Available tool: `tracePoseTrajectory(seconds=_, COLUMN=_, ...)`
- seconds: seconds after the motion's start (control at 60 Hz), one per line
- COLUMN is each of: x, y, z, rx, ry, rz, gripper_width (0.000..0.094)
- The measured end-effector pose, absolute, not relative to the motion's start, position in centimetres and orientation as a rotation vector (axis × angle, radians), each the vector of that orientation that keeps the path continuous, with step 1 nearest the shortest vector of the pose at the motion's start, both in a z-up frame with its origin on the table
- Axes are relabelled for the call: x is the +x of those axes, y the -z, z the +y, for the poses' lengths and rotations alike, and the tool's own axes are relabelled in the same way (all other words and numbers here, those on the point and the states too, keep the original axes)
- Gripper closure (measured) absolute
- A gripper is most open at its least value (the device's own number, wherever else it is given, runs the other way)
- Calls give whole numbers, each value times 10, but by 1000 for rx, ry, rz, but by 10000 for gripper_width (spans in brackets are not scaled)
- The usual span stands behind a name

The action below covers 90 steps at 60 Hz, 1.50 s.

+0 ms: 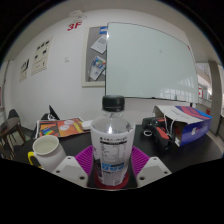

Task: Pour water

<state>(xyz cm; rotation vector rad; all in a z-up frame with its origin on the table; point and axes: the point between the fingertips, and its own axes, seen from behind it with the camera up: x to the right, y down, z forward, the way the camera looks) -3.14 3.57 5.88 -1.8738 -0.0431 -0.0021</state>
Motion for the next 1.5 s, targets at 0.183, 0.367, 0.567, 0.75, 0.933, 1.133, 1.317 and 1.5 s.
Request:
tracePoseTrajectory(seconds=0.183, x=-23, y=-45, z=26, rx=-1982, ry=37, rz=-42, gripper_width=113)
tracePoseTrajectory(seconds=0.367, x=-19, y=-69, z=-18, rx=-1997, ry=81, rz=-19, gripper_width=89)
tracePoseTrajectory(seconds=0.567, x=-35, y=-112, z=-108, rx=-1995, ry=98, rz=-3, gripper_width=89)
tracePoseTrajectory(seconds=0.75, x=-51, y=-149, z=-213, rx=-2001, ry=159, rz=16, gripper_width=89)
tracePoseTrajectory(seconds=0.933, x=-74, y=-167, z=-302, rx=-2022, ry=145, rz=31, gripper_width=93)
tracePoseTrajectory(seconds=1.133, x=-85, y=-180, z=-363, rx=-2016, ry=176, rz=19, gripper_width=92)
tracePoseTrajectory(seconds=1.317, x=-85, y=-195, z=-385, rx=-1989, ry=182, rz=41, gripper_width=94)
tracePoseTrajectory(seconds=1.5, x=-87, y=-201, z=-392, rx=-1987, ry=185, rz=36, gripper_width=95)
